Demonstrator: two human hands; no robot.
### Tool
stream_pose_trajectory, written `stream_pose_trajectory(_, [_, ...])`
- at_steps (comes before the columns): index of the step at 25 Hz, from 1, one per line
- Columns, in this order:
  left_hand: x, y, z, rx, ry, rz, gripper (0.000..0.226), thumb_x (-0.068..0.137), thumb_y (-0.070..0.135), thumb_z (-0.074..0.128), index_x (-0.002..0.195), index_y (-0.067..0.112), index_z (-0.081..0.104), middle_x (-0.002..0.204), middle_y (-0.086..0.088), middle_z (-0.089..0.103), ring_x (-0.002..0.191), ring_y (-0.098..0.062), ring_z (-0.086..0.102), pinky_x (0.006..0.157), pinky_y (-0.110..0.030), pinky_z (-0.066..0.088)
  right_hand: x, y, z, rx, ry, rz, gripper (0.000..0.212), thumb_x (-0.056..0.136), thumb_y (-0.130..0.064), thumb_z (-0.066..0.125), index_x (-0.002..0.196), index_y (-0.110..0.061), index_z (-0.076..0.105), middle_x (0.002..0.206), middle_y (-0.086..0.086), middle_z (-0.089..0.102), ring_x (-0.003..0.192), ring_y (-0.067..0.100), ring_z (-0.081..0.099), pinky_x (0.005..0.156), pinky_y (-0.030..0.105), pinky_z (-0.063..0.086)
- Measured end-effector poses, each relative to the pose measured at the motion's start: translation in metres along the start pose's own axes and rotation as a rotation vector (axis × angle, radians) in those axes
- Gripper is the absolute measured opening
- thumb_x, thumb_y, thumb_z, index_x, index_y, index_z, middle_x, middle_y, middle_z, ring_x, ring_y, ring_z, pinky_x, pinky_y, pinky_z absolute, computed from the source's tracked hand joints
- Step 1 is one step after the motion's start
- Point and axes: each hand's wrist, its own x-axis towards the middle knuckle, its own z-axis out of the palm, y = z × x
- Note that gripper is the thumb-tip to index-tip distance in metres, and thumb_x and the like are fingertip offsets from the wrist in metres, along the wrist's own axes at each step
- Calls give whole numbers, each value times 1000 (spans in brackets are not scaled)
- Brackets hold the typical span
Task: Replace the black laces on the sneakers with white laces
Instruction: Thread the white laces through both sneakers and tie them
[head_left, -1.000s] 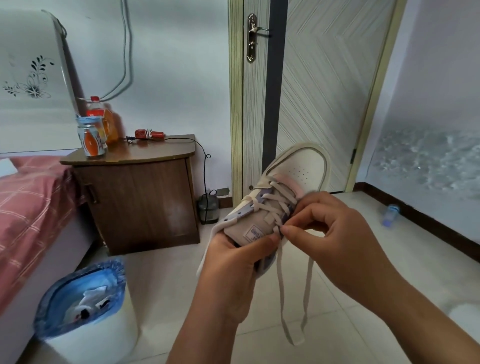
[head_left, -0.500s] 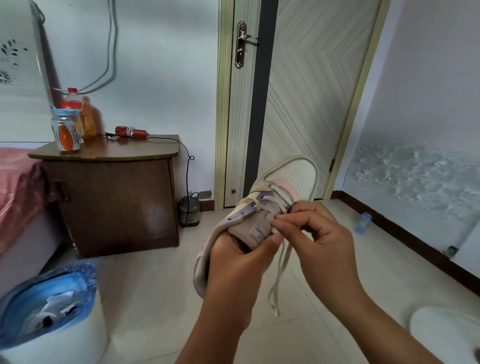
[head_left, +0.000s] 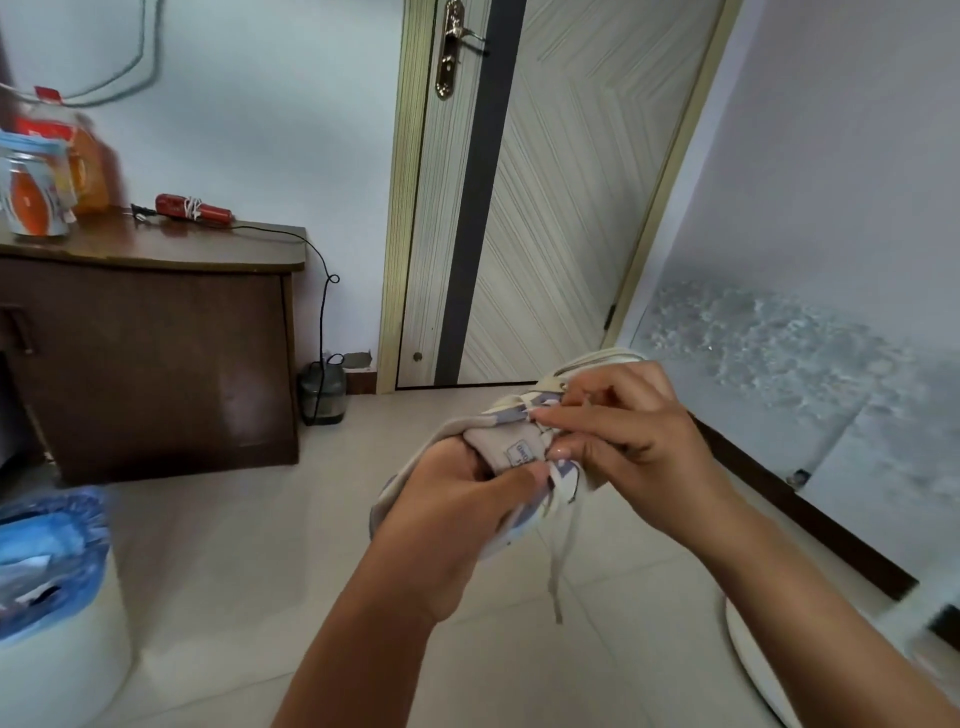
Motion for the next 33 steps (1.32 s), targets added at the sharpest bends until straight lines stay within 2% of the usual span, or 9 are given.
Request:
stream_pose_trajectory(2, [0, -3, -3, 3, -61, -32, 14, 86, 13, 64, 82, 26, 66, 71, 12, 71, 66, 1, 66, 60, -11, 51, -7, 2, 3, 26, -82, 26, 30, 84, -40, 57, 112, -34, 65, 103, -15, 52, 103, 10, 42, 86, 21, 37])
stream_pose_trajectory(6, [11, -13, -9, -11, -138, -155, 10, 88, 16, 63, 85, 12, 72, 92, -10, 73, 90, -25, 68, 86, -41, 54, -9, 5, 8, 202, -160, 122, 10, 74, -35, 72, 82, -31, 68, 89, -16, 59, 94, 2, 51, 82, 14, 40])
stream_pose_trajectory(11, [26, -51, -13, -47, -153, -355, 21, 82, 35, 65, 84, 17, 74, 99, -14, 72, 100, -33, 66, 98, -54, 45, -21, 25, 14, 382, -196, 718, 15, 78, -11, 73, 71, -18, 61, 76, -5, 63, 69, 3, 58, 68, 15, 46])
stream_pose_trajectory(14, [22, -62, -16, 46, -162, -443, 22, 91, 29, 58, 96, 12, 70, 95, -11, 73, 90, -28, 68, 91, -45, 52, -46, 71, 0, 3, 27, 928, 9, 87, -18, 65, 83, -14, 59, 80, -1, 62, 71, 3, 56, 63, 8, 38])
stream_pose_trajectory(17, [19, -64, -18, 105, -226, -504, 21, 91, 20, 56, 93, 4, 69, 84, -12, 72, 73, -23, 67, 72, -34, 54, -85, 105, -16, -424, -24, 1057, 18, 92, -16, 57, 107, -6, 57, 104, 16, 65, 96, 30, 58, 79, 33, 43])
stream_pose_trajectory(20, [17, -69, -19, 192, -252, -510, 19, 90, 18, 57, 86, 4, 70, 72, -8, 71, 60, -19, 65, 58, -25, 52, -85, 77, -4, -200, -460, 868, 35, 88, -16, 64, 122, -18, 57, 113, 4, 63, 101, 15, 57, 86, 28, 42])
stream_pose_trajectory(24, [20, -80, -17, 178, -286, -537, 28, 91, 20, 57, 100, -5, 65, 98, -25, 68, 80, -32, 64, 77, -41, 51, -60, -2, 23, 387, -805, 689, 13, 81, -18, 71, 93, -24, 68, 91, -9, 70, 86, 2, 63, 79, 17, 49])
stream_pose_trajectory(29, [24, -91, -13, 212, -339, -507, 23, 91, 21, 59, 98, 0, 65, 90, -19, 71, 75, -29, 67, 73, -38, 54, -64, -9, 30, 267, -851, 673, 14, 81, -18, 72, 86, -25, 61, 80, 0, 63, 72, 8, 56, 71, 28, 48])
stream_pose_trajectory(33, [27, -85, -23, 248, -413, -510, 25, 92, 23, 56, 103, 3, 67, 90, -15, 73, 82, -28, 70, 75, -37, 56, -58, 18, 8, -253, -809, 502, 8, 88, -19, 63, 92, -14, 67, 86, -7, 53, 84, 10, 49, 73, 21, 35])
